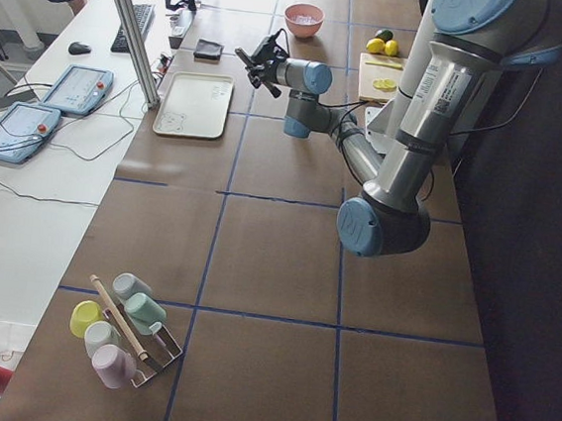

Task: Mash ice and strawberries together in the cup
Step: 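Lift the pestle out of the cup and carry it back with the left gripper, then lay the pestle on the table and open the left gripper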

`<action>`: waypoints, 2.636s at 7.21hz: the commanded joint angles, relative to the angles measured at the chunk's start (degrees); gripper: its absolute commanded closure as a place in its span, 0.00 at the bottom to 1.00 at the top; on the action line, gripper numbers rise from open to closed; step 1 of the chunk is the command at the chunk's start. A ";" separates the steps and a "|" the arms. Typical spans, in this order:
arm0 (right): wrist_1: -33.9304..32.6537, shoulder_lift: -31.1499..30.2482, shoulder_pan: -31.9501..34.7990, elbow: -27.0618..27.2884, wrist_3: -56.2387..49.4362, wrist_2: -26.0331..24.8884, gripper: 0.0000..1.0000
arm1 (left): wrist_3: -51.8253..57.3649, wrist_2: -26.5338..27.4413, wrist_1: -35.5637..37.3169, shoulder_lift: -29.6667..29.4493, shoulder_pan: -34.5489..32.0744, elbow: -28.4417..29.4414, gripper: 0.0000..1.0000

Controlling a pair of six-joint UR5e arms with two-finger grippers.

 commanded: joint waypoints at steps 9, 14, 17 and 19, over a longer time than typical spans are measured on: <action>0.00 0.42 0.00 0.06 0.00 -0.45 0.01 | 26.49 -25.84 13.25 17.32 -17.45 23.36 1.00; 0.00 0.59 0.00 -0.03 -0.09 -1.15 0.01 | 30.20 -20.10 13.08 18.48 -17.27 26.01 1.00; 0.26 0.68 0.00 -0.03 -0.09 -1.41 0.01 | 30.12 -20.19 13.08 18.39 -17.18 25.83 0.97; 0.26 0.68 0.00 -0.12 0.00 -1.41 0.01 | 30.03 -20.19 12.81 18.48 -16.66 25.83 0.01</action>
